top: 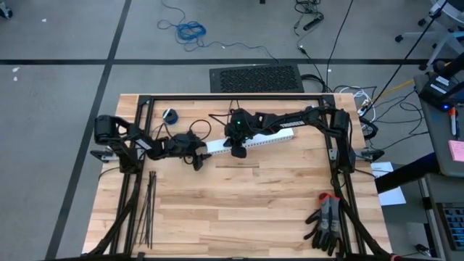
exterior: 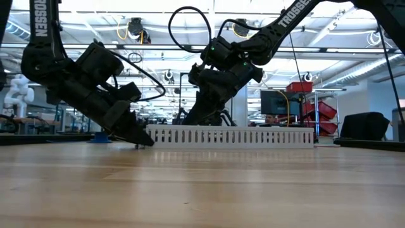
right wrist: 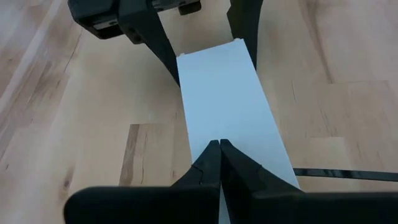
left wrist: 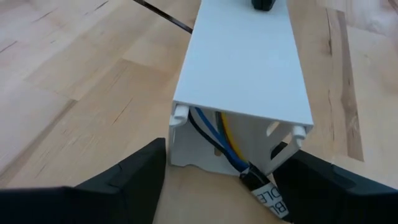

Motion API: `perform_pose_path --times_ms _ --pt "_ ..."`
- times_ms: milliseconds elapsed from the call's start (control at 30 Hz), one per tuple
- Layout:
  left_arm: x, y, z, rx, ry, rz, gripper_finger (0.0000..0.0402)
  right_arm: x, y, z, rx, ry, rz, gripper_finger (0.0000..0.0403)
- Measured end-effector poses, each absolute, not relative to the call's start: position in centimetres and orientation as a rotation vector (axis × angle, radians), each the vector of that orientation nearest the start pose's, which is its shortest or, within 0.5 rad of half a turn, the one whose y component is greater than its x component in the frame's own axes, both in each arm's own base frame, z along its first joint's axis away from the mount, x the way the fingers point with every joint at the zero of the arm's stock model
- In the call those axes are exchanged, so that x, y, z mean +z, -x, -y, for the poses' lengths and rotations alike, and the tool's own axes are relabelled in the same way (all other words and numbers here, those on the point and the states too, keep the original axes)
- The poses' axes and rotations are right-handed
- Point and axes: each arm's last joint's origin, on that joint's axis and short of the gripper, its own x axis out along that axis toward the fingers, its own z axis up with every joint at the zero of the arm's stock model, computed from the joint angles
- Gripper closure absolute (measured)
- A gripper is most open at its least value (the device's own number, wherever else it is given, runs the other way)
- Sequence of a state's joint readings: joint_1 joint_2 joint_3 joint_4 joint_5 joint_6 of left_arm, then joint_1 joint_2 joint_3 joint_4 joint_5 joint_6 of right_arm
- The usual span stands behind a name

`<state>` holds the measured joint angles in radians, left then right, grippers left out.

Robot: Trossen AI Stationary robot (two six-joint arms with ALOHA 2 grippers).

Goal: Ziptie cables
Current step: Close the white cable duct

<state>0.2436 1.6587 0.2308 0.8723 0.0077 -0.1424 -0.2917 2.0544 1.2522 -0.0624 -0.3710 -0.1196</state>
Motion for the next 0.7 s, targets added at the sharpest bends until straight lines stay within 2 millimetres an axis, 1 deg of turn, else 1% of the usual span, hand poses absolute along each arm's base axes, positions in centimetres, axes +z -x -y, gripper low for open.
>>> perform_pose_path --times_ms 133,267,467,633,700 --pt "8.1 -21.3 -5.3 0.273 0.213 -0.533 0.0125 13.1 -40.5 10.7 0.124 -0.156 -0.798 0.0403" --pt "8.1 -21.3 -5.3 0.276 0.213 -0.535 0.0125 13.4 -41.1 10.0 0.139 -0.143 -0.737 0.0403" --pt "8.1 -21.3 -5.3 0.277 0.214 -0.536 0.0125 13.8 -41.3 10.0 0.111 -0.137 -0.714 0.0403" --pt "8.1 -21.4 -5.3 0.282 0.215 -0.537 0.0125 15.3 -40.9 9.9 0.101 -0.127 -0.698 0.0403" --pt "8.1 -21.4 -5.3 0.284 0.214 -0.538 0.0125 16.6 -40.6 9.8 0.103 -0.12 -0.68 0.0403"
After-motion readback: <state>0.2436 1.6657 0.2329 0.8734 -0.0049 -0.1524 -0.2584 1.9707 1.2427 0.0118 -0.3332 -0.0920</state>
